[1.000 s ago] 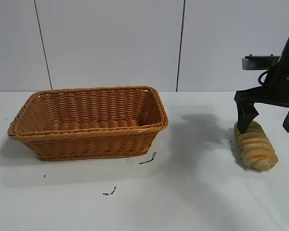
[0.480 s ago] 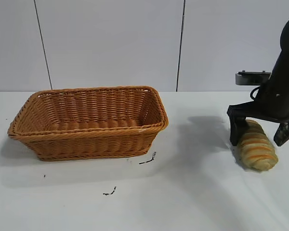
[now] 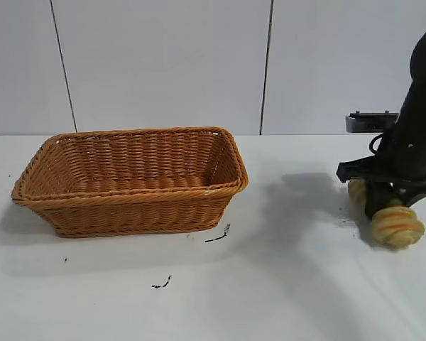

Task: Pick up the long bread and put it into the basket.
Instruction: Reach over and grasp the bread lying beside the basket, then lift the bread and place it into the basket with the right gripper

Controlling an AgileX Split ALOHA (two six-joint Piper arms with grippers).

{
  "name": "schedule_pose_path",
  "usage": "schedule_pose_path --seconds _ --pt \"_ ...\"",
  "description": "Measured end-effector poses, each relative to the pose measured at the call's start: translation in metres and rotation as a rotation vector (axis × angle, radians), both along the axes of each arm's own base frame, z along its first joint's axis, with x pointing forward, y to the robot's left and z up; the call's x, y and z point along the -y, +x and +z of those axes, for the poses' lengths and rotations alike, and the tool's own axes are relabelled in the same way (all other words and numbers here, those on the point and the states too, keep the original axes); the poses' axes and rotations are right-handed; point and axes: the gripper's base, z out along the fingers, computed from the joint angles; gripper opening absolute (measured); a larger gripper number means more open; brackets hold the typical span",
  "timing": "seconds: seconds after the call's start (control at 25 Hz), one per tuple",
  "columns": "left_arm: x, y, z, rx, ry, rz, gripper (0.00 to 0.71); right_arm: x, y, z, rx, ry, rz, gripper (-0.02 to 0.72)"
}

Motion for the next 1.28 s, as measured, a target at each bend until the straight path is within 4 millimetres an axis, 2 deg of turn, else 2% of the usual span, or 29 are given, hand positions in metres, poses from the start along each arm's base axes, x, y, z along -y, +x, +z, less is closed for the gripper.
schedule_pose_path --seconds 0.16,0.32,0.44,0.56,0.76,0.88,1.04,1.28 --pt "0.000 0.000 0.000 0.000 0.000 0.000 0.692 -0.003 0.007 0.044 0.037 0.013 0.001 0.139" --pt "0.000 0.000 0.000 0.000 0.000 0.000 0.692 -0.019 0.013 0.073 0.063 0.010 0.045 0.139" --pt "0.000 0.000 0.000 0.000 0.000 0.000 0.692 -0.044 0.018 0.094 0.117 0.008 0.106 0.138" --pt "0.000 0.000 0.000 0.000 0.000 0.000 0.692 -0.073 0.026 0.107 0.143 0.007 0.183 0.127" --pt "0.000 0.000 0.000 0.000 0.000 0.000 0.692 -0.123 0.043 0.112 0.165 -0.007 0.345 0.127" --pt "0.000 0.000 0.000 0.000 0.000 0.000 0.692 -0.153 0.047 0.115 0.210 -0.022 0.456 0.127" --pt "0.000 0.000 0.000 0.000 0.000 0.000 0.692 -0.199 0.039 0.112 0.281 -0.046 0.668 0.127" --pt "0.000 0.000 0.000 0.000 0.000 0.000 0.692 -0.265 0.017 0.097 0.379 -0.155 1.106 0.127"
